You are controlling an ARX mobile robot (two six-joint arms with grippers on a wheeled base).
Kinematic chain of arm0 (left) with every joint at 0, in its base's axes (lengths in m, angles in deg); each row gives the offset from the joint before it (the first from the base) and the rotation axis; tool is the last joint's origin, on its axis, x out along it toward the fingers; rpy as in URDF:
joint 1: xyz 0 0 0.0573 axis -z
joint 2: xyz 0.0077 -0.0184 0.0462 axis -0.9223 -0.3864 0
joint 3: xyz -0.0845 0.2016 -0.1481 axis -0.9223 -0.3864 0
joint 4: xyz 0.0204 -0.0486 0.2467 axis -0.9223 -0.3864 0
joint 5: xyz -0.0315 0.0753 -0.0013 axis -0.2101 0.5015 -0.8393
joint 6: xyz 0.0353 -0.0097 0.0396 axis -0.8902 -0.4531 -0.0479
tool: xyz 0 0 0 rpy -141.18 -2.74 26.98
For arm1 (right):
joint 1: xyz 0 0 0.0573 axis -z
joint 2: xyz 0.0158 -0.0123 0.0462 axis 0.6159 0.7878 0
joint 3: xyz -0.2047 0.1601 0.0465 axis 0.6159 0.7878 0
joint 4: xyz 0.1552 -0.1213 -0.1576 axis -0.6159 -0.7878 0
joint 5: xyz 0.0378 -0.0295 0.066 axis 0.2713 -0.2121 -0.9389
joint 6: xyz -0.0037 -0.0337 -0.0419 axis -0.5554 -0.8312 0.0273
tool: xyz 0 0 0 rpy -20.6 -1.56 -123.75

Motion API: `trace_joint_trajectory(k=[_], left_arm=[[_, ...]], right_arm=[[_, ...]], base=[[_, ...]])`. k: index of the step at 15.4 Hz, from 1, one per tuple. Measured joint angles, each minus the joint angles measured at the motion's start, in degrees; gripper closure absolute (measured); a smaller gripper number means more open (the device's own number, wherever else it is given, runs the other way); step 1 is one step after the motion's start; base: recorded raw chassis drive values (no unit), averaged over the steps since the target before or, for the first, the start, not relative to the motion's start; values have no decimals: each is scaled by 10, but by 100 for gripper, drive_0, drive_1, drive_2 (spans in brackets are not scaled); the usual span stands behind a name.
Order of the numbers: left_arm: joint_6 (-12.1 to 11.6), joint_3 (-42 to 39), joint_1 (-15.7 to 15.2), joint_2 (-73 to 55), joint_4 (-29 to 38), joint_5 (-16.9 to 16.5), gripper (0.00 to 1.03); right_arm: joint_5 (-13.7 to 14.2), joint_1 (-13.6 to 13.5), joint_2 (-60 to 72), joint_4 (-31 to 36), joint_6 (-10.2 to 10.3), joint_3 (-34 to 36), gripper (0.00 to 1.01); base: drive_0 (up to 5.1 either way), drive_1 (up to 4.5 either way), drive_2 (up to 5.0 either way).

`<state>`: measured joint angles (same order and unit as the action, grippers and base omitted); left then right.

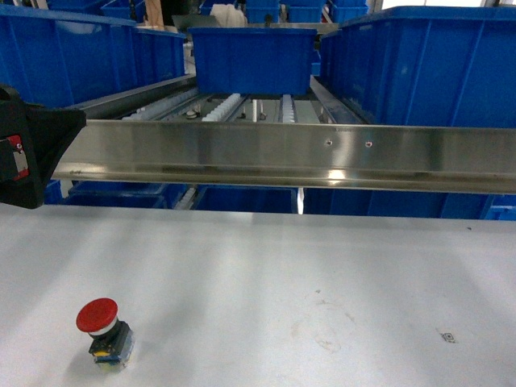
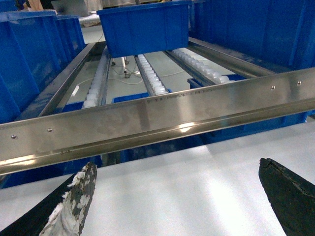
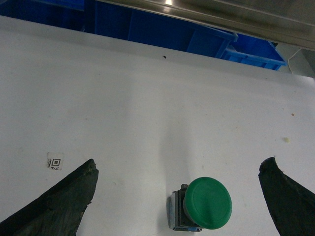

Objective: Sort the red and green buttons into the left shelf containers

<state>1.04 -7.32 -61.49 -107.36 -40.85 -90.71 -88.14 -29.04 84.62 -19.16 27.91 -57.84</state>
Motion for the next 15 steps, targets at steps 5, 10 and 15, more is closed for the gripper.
trace_joint_trajectory(k=[5, 10, 15], left_arm=[[0, 0, 0, 0, 0, 0, 5], [0, 0, 0, 0, 0, 0, 5], [0, 0, 0, 0, 0, 0, 5]], right_arm=[[22, -18, 40, -13, 1, -28, 3], [45, -18, 114, 39, 2, -41, 3], [50, -7, 152, 53, 7, -62, 3]], base=[[0, 0, 0], [0, 0, 0], [0, 0, 0]])
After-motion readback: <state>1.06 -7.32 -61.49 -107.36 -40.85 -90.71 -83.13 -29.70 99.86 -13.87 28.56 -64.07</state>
